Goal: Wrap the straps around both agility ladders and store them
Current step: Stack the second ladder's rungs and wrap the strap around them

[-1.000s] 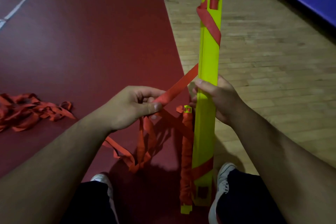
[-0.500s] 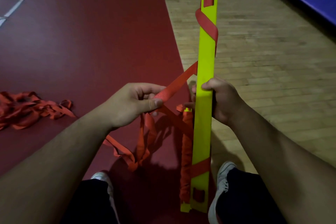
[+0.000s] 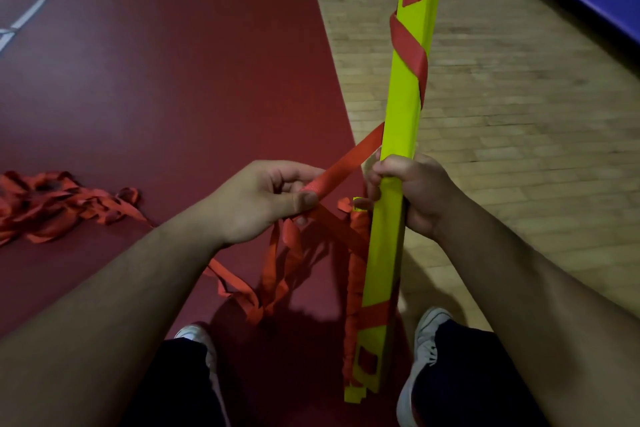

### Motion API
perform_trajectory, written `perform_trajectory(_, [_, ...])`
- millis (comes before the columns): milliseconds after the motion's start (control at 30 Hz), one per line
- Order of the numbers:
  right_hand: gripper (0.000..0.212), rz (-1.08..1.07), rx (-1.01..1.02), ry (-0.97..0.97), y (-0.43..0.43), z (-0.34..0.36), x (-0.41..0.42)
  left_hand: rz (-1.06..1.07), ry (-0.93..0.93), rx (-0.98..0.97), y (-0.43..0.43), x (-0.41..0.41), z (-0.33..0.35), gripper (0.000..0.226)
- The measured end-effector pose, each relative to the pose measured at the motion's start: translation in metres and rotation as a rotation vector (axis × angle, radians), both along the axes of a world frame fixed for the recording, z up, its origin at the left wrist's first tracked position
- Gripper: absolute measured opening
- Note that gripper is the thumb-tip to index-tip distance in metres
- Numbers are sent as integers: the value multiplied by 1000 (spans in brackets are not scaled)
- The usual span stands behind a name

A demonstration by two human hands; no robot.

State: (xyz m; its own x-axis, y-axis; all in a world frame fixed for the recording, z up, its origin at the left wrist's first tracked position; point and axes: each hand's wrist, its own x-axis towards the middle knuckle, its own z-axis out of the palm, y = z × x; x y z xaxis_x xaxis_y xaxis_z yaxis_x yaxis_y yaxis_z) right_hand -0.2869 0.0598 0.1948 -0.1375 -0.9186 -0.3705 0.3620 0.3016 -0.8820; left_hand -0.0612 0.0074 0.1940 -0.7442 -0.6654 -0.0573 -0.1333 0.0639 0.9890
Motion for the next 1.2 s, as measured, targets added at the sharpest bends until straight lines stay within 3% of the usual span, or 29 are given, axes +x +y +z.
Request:
perform_trajectory(33, [2,14,-2,-30,-1,3,-1,3,2,6,-1,0,-1,34])
perform_trajectory(133, [34,103,-3,-139,1,11,-7,4,3,11,-2,2,-1,32])
perform_trajectory(200, [43,151,11,-158,3,13,-11,15,-1,14,-2,3,0,30])
perform_trajectory(333, [37,161,-48,6,5,6,-11,30,30,63,-4,6,0,31])
perform_trajectory(467, [67,198,-34,105,5,5,-3,-30,-4,31,-3,4,-5,33])
perform_trajectory(700, [21,127,-67,196,8,-2,7,-102,-66,23,-4,5,-5,37])
perform_trajectory(967, [40,-1,-159,237,1,-7,11,-91,-181,-120,3,-4,-5,54])
perform_trajectory(1200, [34,-3,-99,519,1,-11,14,-61,-232,-111,4,-6,-8,43])
